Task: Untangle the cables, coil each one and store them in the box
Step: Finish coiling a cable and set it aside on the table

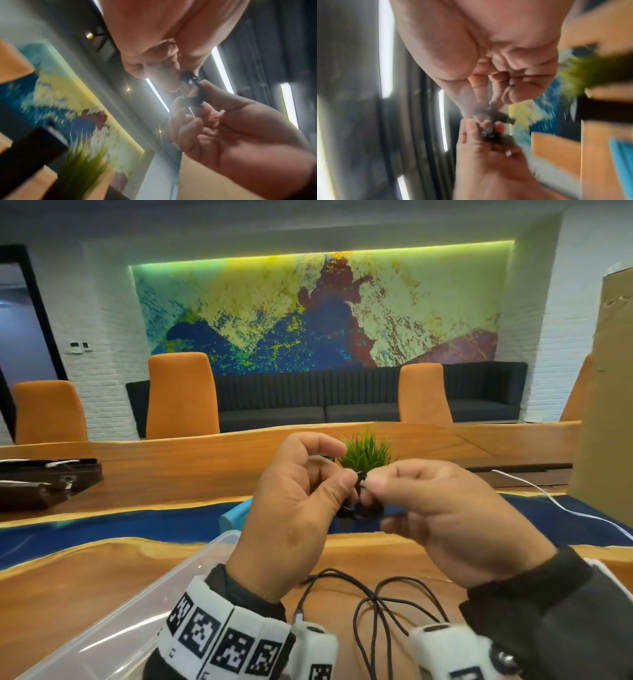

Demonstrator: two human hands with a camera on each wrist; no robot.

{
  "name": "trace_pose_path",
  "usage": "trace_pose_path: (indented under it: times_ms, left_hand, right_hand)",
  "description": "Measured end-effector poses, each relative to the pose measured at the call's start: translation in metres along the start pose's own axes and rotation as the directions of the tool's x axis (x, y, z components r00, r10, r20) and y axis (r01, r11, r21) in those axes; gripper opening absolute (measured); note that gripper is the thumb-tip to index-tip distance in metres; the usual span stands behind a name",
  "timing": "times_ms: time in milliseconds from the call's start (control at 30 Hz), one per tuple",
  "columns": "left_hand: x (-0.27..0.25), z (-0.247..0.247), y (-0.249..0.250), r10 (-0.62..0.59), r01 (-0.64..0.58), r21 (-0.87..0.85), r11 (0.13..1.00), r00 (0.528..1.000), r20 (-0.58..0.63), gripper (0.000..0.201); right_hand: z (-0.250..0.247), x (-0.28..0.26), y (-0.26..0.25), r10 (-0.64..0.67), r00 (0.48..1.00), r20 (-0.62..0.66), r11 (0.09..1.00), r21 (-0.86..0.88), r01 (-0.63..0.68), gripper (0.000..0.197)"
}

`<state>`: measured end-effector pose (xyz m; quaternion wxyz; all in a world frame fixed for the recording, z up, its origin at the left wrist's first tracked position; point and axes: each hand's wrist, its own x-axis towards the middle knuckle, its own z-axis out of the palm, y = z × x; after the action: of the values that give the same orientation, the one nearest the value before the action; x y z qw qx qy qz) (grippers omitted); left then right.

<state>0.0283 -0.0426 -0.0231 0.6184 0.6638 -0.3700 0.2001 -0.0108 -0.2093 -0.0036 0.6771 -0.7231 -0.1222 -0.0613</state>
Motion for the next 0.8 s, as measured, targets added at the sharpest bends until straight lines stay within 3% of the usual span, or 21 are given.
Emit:
trace_pose_path:
  times_ms: [67, 133, 167, 300, 433, 500, 600, 667, 733, 800]
  left_hand:
    - [-0.001, 0.001, 0.002, 0.063, -0.074, 0.162, 0.984, 0.995, 0.073, 0.016]
    - [-0.002, 0.001, 0.003, 0.079, -0.112, 0.286, 0.952, 0.989, 0.126, 0.014]
    - [-0.001, -0.001, 0.003, 0.059, -0.101, 0.309, 0.946, 0.988, 0.142, 0.014]
    - [0.004, -0.018, 0.002, -0.114, 0.042, 0.337, 0.940, 0.974, 0.196, 0.021]
    - [0.005, -0.020, 0.002, -0.129, 0.024, 0.464, 0.886, 0.972, 0.197, 0.020]
    - [0.006, -0.020, 0.002, -0.118, 0.003, 0.499, 0.866, 0.973, 0.199, 0.012]
    - [0.007, -0.023, 0.003, -0.155, 0.008, 0.525, 0.851, 0.959, 0.237, 0.009]
    - [0.006, -0.023, 0.002, -0.182, 0.053, 0.453, 0.890, 0.952, 0.247, 0.009]
    - [0.006, -0.023, 0.002, -0.175, 0.096, 0.329, 0.940, 0.959, 0.221, 0.008]
    - [0.005, -0.021, 0.001, -0.152, 0.102, 0.251, 0.963, 0.970, 0.190, 0.007]
  right_hand:
    - [-0.001, 0.001, -0.001, 0.153, 0.986, 0.069, 0.904, 0.393, -0.168, 0.012]
    - [0.000, 0.005, 0.002, 0.219, 0.970, 0.104, 0.799, 0.551, -0.239, 0.016]
    - [0.001, 0.005, 0.004, 0.216, 0.970, 0.114, 0.794, 0.557, -0.243, 0.017]
    - [-0.002, 0.006, 0.006, 0.152, 0.985, 0.083, 0.900, 0.400, -0.172, 0.009]
    - [-0.004, 0.003, 0.001, 0.017, 1.000, -0.003, 0.999, -0.041, -0.017, 0.014]
    - [-0.004, 0.002, -0.002, -0.133, 0.991, -0.015, 0.943, -0.308, 0.122, 0.014]
    - [-0.007, 0.004, 0.002, -0.374, 0.926, 0.044, 0.650, -0.700, 0.295, 0.011]
    - [-0.009, 0.006, 0.006, -0.431, 0.901, 0.042, 0.583, -0.749, 0.314, 0.008]
    - [-0.008, 0.008, 0.011, -0.419, 0.908, 0.014, 0.664, -0.677, 0.316, 0.010]
    - [-0.004, 0.009, 0.013, -0.346, 0.938, -0.022, 0.800, -0.529, 0.283, 0.011]
